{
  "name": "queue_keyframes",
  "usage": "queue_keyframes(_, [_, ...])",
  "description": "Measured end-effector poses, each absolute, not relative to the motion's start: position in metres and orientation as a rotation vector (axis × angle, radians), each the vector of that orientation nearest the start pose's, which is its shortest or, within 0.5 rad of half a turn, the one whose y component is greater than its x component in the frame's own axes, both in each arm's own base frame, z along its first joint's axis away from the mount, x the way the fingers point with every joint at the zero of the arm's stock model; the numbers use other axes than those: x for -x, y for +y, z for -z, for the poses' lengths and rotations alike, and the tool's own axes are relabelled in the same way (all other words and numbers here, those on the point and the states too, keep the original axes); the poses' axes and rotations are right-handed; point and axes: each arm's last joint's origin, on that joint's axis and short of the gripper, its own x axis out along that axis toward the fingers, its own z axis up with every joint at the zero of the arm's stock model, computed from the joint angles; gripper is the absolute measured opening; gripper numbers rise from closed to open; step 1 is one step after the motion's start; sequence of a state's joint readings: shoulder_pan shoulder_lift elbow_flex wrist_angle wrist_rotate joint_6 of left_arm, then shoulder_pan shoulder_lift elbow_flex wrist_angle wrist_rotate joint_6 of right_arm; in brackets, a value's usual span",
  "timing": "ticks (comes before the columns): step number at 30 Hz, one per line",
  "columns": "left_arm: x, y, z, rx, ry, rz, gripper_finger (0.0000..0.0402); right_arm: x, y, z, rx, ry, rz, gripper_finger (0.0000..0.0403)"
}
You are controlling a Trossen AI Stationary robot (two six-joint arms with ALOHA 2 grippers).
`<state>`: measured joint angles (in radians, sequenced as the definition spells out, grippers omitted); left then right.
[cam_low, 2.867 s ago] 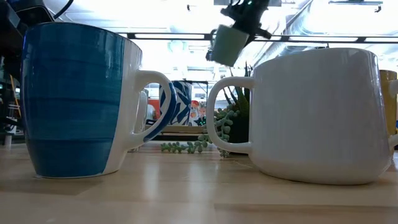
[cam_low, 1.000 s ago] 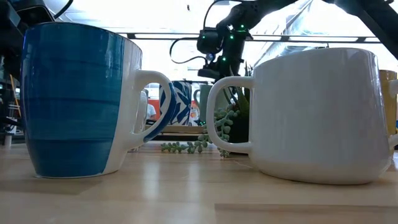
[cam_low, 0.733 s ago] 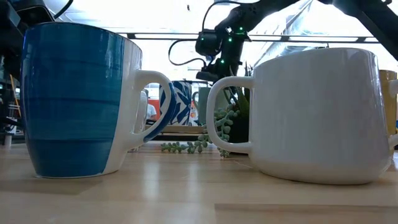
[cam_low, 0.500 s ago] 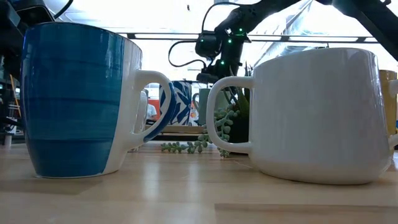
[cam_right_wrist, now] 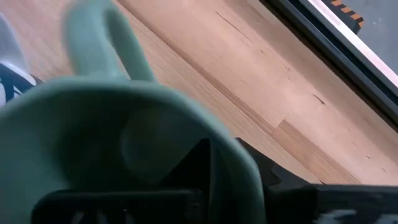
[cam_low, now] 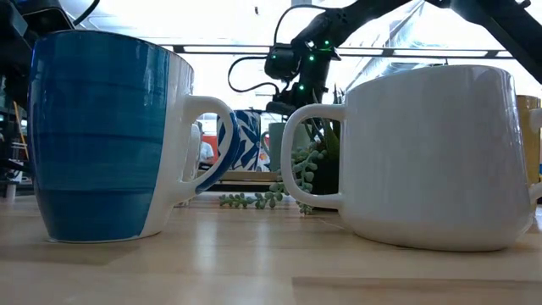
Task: Place coffee mugs
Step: Put the green mug on the shelf, then adjust the blue patterned mug on the shelf
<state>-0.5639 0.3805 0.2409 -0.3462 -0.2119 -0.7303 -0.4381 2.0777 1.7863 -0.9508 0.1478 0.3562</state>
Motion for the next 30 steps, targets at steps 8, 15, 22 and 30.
queue_keyframes(8, [-0.097,-0.054,-0.182,0.526,0.551,0.162,0.0158,-0.39,-0.187,-0.231,-0.47,1.136,0.709,0.0105])
queue_keyframes(15, [-0.097,-0.054,-0.182,0.526,0.551,0.163,0.0158,-0.389,-0.186,-0.236,-0.484,1.146,0.694,0.0142])
queue_keyframes(22, [-0.097,-0.054,-0.182,0.526,0.551,0.163,0.0158,-0.39,-0.188,-0.277,-0.434,1.109,0.71,0.0146])
queue_keyframes(30, [-0.097,-0.054,-0.182,0.526,0.551,0.162,0.0158,-0.393,-0.174,-0.334,-0.383,1.011,0.663,0.0146])
